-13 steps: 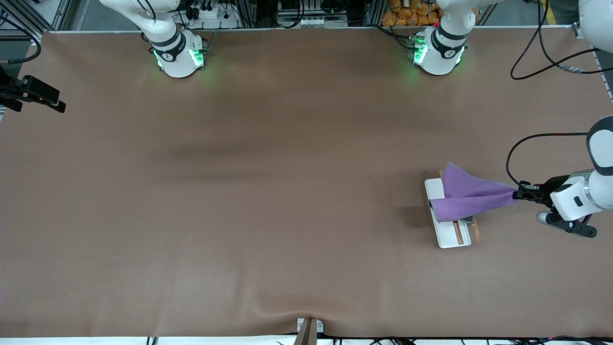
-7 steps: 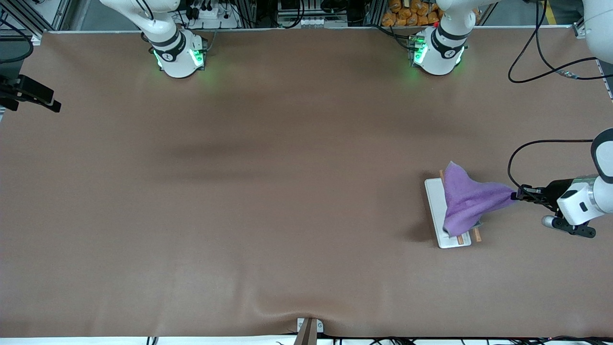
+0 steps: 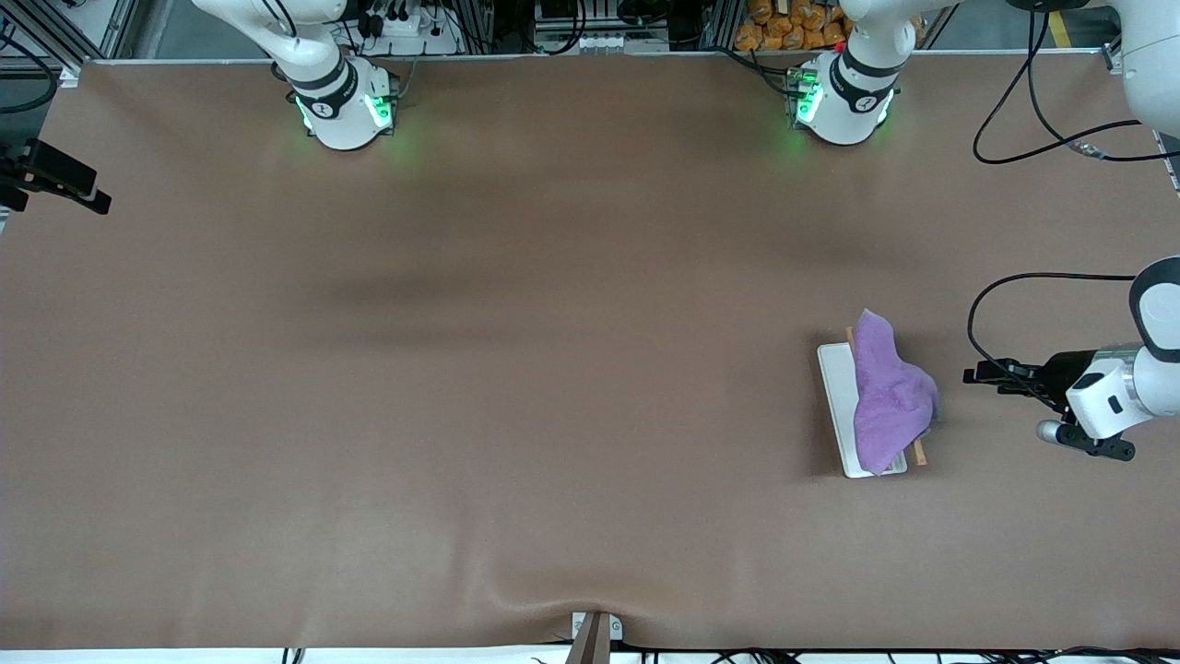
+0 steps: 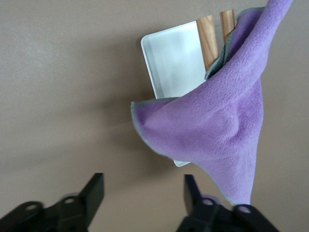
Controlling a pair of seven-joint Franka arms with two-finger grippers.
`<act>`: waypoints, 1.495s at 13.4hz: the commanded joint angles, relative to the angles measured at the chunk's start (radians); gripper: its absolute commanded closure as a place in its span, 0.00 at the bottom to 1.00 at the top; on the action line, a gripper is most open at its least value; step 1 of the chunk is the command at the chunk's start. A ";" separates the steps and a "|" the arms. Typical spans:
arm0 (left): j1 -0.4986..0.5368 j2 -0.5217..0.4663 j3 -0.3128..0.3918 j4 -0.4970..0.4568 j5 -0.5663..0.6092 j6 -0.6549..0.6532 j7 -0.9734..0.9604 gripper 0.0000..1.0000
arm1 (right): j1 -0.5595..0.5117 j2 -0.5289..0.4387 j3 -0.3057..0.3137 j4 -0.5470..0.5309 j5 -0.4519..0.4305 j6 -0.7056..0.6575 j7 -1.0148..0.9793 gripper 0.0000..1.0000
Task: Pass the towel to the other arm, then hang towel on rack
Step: 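Open the left gripper and lift away from the rack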
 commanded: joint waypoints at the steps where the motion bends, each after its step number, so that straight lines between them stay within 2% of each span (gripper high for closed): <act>1: 0.016 -0.015 -0.012 0.011 -0.014 -0.001 0.011 0.00 | -0.022 -0.012 0.015 0.001 0.008 -0.001 0.000 0.00; 6: -0.002 -0.141 -0.018 0.013 -0.005 -0.008 -0.033 0.00 | -0.022 -0.011 0.015 0.001 0.016 0.002 0.000 0.00; 12: -0.002 -0.311 -0.111 0.013 0.003 -0.053 -0.272 0.00 | -0.018 -0.006 0.015 0.001 0.022 0.011 0.000 0.00; 20: -0.008 -0.480 -0.117 0.011 0.015 -0.207 -0.493 0.00 | -0.022 -0.009 0.013 0.002 0.016 0.008 0.006 0.00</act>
